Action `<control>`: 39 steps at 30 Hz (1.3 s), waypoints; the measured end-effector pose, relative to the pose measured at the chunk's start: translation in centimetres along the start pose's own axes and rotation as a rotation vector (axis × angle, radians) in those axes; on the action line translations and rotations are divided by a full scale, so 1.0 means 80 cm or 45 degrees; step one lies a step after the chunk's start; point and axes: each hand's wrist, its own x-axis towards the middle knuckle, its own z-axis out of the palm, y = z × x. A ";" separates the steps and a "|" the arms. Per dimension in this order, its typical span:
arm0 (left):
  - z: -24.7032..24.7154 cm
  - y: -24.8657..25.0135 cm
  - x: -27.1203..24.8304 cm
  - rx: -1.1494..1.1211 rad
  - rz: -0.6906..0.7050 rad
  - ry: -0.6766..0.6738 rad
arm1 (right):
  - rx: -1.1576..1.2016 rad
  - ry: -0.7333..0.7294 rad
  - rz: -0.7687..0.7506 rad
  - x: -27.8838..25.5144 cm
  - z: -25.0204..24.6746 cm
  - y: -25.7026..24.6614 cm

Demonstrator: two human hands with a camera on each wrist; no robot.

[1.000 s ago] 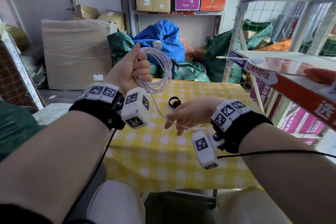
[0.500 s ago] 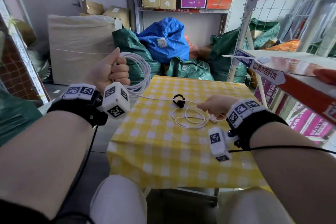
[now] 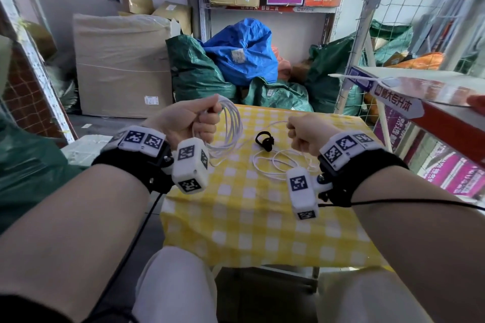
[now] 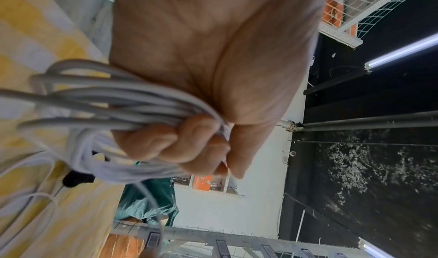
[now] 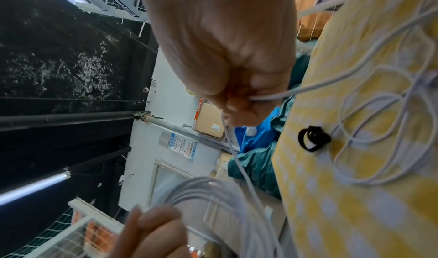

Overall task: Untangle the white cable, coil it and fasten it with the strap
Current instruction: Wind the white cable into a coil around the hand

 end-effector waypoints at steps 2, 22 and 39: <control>0.013 -0.006 0.005 0.050 -0.021 0.055 | 0.303 -0.073 -0.061 0.002 0.007 -0.007; 0.050 -0.026 0.036 -0.090 0.191 0.253 | 0.244 -0.498 -0.466 -0.039 0.043 -0.017; 0.024 -0.020 0.030 -0.467 0.196 -0.094 | -0.094 -0.476 -0.228 -0.024 0.016 0.006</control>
